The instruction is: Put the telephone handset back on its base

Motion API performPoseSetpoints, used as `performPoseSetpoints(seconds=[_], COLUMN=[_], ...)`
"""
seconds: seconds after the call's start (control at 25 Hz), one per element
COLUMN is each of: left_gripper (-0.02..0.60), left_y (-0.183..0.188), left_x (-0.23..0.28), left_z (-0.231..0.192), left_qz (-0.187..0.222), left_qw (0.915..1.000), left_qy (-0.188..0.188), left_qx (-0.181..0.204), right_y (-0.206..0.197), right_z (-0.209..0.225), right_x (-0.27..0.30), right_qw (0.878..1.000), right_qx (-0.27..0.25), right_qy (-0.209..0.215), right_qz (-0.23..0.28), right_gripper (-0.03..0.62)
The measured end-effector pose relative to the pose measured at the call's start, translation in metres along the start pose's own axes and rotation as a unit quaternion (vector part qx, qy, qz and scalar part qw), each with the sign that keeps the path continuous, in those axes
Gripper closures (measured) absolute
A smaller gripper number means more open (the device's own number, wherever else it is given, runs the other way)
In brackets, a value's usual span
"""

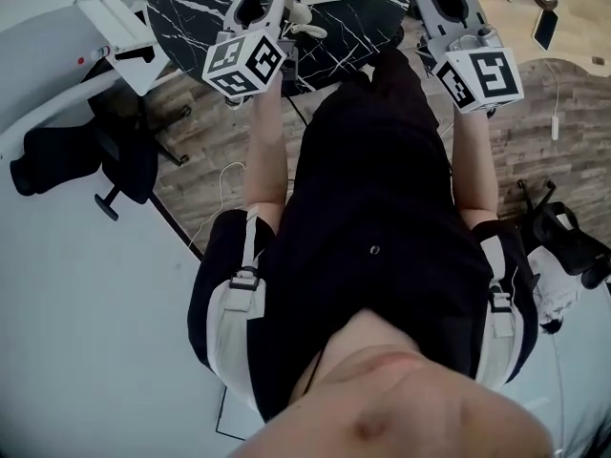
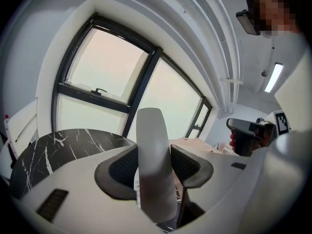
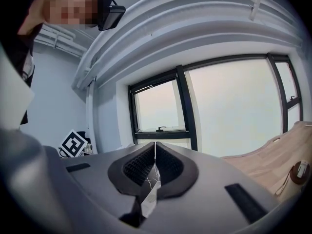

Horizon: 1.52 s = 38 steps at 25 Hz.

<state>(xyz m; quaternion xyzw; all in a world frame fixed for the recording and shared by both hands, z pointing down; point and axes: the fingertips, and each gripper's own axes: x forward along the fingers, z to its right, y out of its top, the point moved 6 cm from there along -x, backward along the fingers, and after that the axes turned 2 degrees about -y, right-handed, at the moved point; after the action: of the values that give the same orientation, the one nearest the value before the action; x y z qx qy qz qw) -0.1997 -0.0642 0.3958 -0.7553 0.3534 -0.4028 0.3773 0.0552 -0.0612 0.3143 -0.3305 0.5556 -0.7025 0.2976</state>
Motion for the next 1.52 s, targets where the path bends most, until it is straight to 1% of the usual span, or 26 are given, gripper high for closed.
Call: performPoseSetpoints(seconds=[0.28, 0.6, 0.96, 1.12, 1.36, 1.52], left_gripper=[0.36, 0.36, 0.359, 0.357, 0.357, 0.356], left_y=[-0.037, -0.078, -0.109, -0.121, -0.133, -0.138], left_x=[0.039, 0.082, 0.125, 0.141, 0.16, 0.167], left_z=[-0.018, -0.047, -0.073, -0.082, -0.088, -0.092], left_qz=[-0.041, -0.094, -0.15, -0.171, -0.192, -0.202], left_qw=[0.999, 0.9942, 0.9852, 0.9803, 0.9756, 0.9723], left_qy=[0.018, 0.048, 0.078, 0.093, 0.1, 0.113], left_qx=[-0.008, -0.022, -0.026, -0.032, -0.034, -0.034], right_y=[-0.015, -0.03, -0.045, -0.054, -0.062, -0.064], right_z=[0.007, 0.012, 0.026, 0.034, 0.042, 0.049], right_x=[0.01, 0.032, 0.049, 0.053, 0.061, 0.062], right_qw=[1.0, 0.999, 0.997, 0.995, 0.994, 0.993], right_qx=[0.01, 0.02, 0.027, 0.033, 0.038, 0.04], right_qy=[-0.002, 0.008, 0.01, 0.003, 0.005, -0.001], right_qz=[-0.018, -0.045, -0.076, -0.09, -0.105, -0.111], right_gripper=[0.563, 0.563, 0.563, 0.563, 0.563, 0.563])
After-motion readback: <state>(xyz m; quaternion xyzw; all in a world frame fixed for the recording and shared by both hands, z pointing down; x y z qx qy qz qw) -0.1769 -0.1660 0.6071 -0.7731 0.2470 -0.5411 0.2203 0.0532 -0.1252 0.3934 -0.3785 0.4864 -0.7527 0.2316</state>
